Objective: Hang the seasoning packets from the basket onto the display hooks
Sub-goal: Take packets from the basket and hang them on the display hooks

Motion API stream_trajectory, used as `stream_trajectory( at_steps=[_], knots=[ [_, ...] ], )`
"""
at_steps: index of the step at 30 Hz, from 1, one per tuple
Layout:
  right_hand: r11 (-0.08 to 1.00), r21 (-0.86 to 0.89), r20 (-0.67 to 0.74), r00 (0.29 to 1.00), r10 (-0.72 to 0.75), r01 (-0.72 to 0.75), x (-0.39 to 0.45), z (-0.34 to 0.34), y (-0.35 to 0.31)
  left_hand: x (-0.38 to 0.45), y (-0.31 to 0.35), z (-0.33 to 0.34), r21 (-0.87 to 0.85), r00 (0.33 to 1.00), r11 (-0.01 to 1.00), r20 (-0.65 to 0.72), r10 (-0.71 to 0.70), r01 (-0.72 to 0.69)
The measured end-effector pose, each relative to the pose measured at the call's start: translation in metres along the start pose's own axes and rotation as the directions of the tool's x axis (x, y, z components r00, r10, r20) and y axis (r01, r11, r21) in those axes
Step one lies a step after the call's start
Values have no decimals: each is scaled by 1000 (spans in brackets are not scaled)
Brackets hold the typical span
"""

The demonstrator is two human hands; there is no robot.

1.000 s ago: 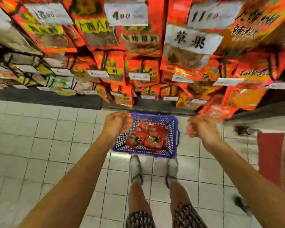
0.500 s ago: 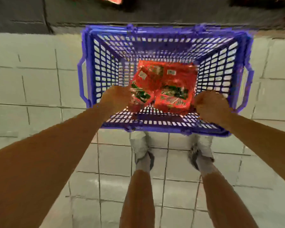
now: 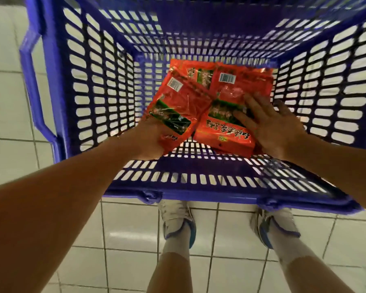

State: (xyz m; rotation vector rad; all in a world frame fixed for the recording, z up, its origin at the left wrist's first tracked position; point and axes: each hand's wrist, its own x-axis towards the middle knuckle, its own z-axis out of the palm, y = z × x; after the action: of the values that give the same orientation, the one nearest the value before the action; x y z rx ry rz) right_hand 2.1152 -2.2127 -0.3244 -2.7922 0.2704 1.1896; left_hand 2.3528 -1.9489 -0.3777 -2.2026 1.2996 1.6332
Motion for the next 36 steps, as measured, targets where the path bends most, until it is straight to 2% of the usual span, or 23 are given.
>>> stream_trajectory(
  at_steps=[2, 4, 8, 12, 16, 19, 22, 24, 25, 27, 29, 31, 32, 34, 36],
  knots=[
    [999, 13, -37, 999, -40, 41, -3, -3, -5, -9, 17, -12, -129, 1000, 991, -15, 17, -19],
    [998, 49, -66, 997, -45, 49, -3, -11, -10, -17, 30, -19, -118, 1000, 993, 14, -20, 21],
    [990, 115, -144, 987, -67, 84, -5, -32, -14, -26, 55, -33, -13, 971, 971, 19, -240, 240],
    [969, 217, -280, 958, -53, 117, -5, -50, -17, -38, 77, -37, 134, 952, 946, -129, -278, 294],
    [911, 384, -418, 908, 26, 151, -11, -78, -22, -67, 80, -60, 83, 899, 946, -346, -267, 313],
    [830, 552, -411, 893, 182, 85, -26, -108, -25, -97, 85, -97, -185, 819, 970, -524, -235, 160],
    [698, 713, -280, 886, 370, -66, -44, -138, -14, -127, 89, -142, -486, 737, 872, -611, -287, -63],
    [593, 800, -172, 915, 364, -86, -64, -161, -1, -146, 91, -166, -565, 704, 804, -648, -291, -188],
    [540, 841, -162, 937, 309, -32, -77, -175, 3, -156, 94, -177, -533, 698, 819, -669, -254, -213],
    [523, 842, -244, 959, 145, 135, -102, -205, 10, -177, 104, -196, -422, 735, 875, -667, -122, -237],
    [507, 832, -289, 956, 52, 224, -127, -235, 9, -195, 122, -215, -338, 819, 902, -574, 30, -270],
    [362, 897, -288, 957, 40, 254, -150, -265, 5, -219, 148, -239, -398, 892, 862, -436, 123, -313],
    [280, 927, -277, 959, 58, 251, -161, -278, 4, -234, 164, -251, -437, 906, 828, -384, 181, -351],
    [102, 971, -226, 970, 93, 217, -187, -304, 1, -263, 199, -277, -487, 910, 779, -322, 260, -395],
    [11, 979, -206, 972, 110, 206, -212, -329, 1, -295, 232, -304, -489, 900, 765, -332, 281, -420]
  ],
)
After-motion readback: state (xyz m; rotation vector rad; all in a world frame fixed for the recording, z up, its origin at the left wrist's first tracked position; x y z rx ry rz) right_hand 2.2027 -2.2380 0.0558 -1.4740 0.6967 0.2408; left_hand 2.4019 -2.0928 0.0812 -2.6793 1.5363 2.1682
